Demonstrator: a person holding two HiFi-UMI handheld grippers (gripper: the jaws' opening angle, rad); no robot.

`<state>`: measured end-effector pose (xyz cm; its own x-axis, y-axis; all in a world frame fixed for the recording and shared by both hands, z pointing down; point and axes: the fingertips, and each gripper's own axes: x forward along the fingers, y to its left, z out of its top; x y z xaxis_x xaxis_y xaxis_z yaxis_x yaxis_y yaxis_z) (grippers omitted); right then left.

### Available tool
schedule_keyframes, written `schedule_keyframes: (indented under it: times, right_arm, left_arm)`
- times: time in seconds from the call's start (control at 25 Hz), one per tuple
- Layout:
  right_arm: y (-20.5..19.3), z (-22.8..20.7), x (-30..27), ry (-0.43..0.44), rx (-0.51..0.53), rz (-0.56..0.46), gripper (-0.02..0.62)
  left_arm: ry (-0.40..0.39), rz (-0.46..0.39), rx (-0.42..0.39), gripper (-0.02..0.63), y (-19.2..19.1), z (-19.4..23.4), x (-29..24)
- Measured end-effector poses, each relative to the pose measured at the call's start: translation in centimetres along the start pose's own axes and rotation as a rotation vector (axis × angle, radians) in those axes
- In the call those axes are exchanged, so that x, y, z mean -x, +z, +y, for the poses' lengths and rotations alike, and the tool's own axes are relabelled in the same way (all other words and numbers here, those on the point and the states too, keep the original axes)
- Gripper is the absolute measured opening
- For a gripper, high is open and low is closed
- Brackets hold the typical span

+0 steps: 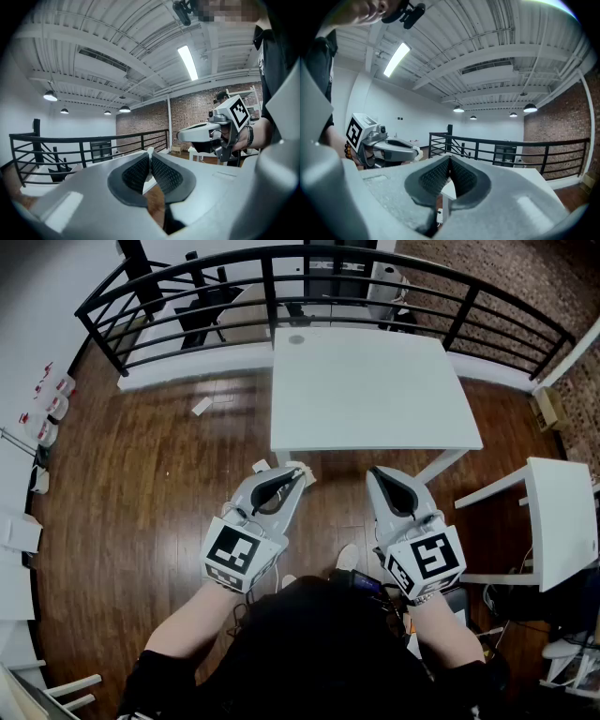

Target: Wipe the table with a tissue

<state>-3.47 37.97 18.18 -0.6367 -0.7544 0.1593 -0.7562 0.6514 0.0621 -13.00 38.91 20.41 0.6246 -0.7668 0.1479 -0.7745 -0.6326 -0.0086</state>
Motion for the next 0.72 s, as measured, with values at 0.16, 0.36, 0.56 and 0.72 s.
schedule_keyframes:
  times: [0.16, 0.36, 0.56, 0.72]
  right_arm:
    - [-0.2, -3.9, -1.7, 0.017, 0.012, 0.004, -0.008]
    - [-0.6, -9.0, -5.5, 0.059, 0.005, 0.025, -0.009]
    - [-1.4, -13.5, -8.2, 0.097, 0.003, 0.036, -0.008]
    - [-1.4, -16.9, -10.0, 0.125, 0.005, 0.044, -0.008]
  left_arm:
    - [0.033, 0.008, -0.014, 0.032, 0.2, 0.9, -4.1]
    - [0.079, 0.035, -0.02, 0.032, 0.7, 2.9, -10.0]
    - [0.121, 0.061, -0.021, 0.032, 0.5, 4.2, -14.9]
    - [0.145, 0.086, -0.01, 0.032, 0.4, 5.0, -18.9]
